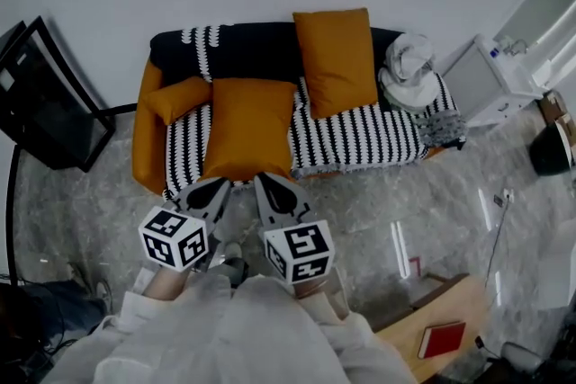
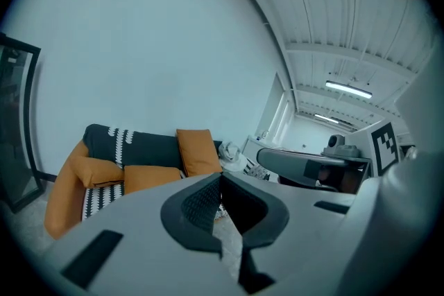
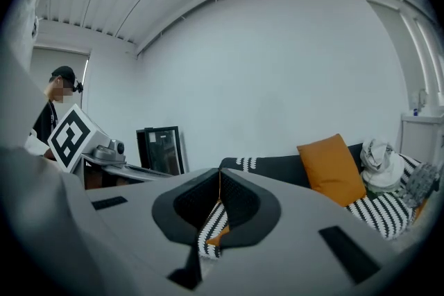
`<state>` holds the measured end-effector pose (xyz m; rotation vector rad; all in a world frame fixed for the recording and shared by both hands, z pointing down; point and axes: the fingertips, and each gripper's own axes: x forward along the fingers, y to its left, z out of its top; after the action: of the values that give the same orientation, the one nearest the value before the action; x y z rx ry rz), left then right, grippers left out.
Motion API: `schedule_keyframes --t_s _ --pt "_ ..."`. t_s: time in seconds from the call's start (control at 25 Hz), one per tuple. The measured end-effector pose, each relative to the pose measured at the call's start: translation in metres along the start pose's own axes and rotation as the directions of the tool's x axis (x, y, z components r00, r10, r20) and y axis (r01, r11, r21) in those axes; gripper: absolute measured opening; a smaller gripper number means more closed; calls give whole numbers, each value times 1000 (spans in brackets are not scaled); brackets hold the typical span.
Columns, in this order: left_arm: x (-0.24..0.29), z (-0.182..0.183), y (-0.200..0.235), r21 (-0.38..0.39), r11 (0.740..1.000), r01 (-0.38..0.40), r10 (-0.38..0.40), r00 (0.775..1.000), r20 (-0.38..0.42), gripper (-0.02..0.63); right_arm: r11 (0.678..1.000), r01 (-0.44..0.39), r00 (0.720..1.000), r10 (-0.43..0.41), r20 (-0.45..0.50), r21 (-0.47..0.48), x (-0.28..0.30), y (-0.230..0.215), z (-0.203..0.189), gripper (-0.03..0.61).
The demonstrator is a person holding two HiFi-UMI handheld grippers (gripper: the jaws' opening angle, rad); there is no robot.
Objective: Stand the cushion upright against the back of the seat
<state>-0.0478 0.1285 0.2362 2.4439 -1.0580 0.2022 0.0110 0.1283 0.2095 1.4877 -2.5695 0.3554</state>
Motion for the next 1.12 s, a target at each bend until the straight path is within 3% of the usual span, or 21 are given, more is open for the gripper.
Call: schedule_keyframes --t_s 0.64,1.12 --pt "29 32 44 46 994 99 -98 995 -20 8 993 113 993 -114 23 17 54 -15 17 14" --pt "36 32 60 11 991 136 -136 990 -47 8 990 141 990 -141 -23 24 72 -17 11 14"
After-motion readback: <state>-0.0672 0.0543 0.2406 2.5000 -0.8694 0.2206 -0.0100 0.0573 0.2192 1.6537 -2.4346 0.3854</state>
